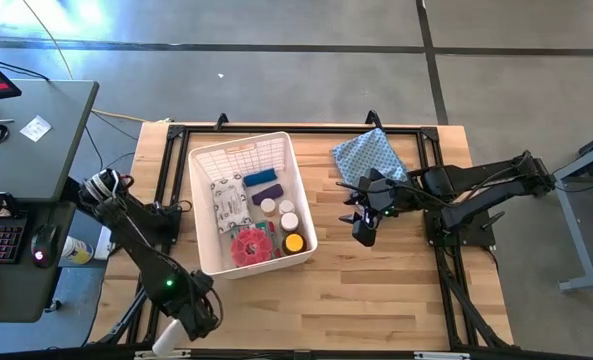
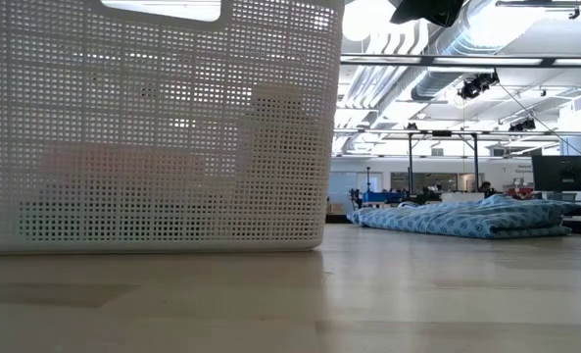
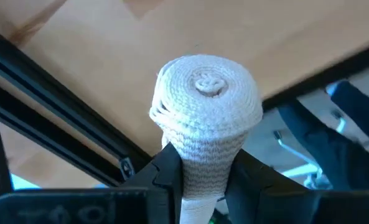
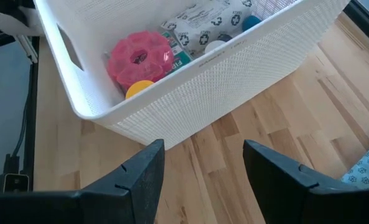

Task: Pick & place medical supplies in basket/bin
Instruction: Put the white rolled gauze into the white bin

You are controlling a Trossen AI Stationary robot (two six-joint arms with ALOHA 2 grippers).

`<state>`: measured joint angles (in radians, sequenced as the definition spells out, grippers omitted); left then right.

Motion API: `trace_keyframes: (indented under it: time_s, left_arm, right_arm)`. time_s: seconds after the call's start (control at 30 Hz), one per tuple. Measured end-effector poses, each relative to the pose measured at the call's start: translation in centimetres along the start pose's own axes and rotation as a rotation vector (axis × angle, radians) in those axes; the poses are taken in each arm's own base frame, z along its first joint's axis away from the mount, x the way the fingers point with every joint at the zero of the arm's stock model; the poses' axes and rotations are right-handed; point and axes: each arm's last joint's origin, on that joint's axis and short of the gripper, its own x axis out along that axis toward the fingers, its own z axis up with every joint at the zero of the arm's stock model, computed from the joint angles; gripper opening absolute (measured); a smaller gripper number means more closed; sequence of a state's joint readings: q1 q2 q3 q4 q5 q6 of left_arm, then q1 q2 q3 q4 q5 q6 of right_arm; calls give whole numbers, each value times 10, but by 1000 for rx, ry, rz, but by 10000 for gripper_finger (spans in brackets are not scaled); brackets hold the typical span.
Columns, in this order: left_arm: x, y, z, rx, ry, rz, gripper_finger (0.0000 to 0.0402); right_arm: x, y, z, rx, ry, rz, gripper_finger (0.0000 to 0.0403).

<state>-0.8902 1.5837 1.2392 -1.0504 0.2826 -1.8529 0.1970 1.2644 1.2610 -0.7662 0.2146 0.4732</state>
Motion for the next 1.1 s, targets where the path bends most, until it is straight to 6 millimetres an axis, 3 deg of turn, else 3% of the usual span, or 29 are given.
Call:
trace_keyframes:
  time_s: [0.2, 0.37, 0.5, 0.7, 0.83, 0.93, 1.1]
  left_arm:
    - [-49, -15, -18, 176, -29, -112, 125]
    - [-108, -26, -36, 371, -109, -303, 127]
    - [-162, -20, -34, 398, -260, -406, 127]
    - [-243, 5, -11, 398, -621, -509, 128]
    - [-281, 27, 16, 331, -840, -488, 128]
    - [-297, 37, 40, 302, -939, -444, 128]
    - [-302, 44, 80, 295, -968, -319, 128]
  right_arm:
    - [0, 0, 0, -1, 0, 0, 209]
    - [0, 0, 0, -2, 0, 0, 209]
    - [0, 0, 0, -2, 0, 0, 209]
    - [0, 0, 1, 0, -11, 0, 209]
    - [0, 0, 2, 14, -19, -3, 209]
    - [0, 0, 2, 51, -20, -5, 209]
    - [0, 0, 2, 94, -20, -5, 209]
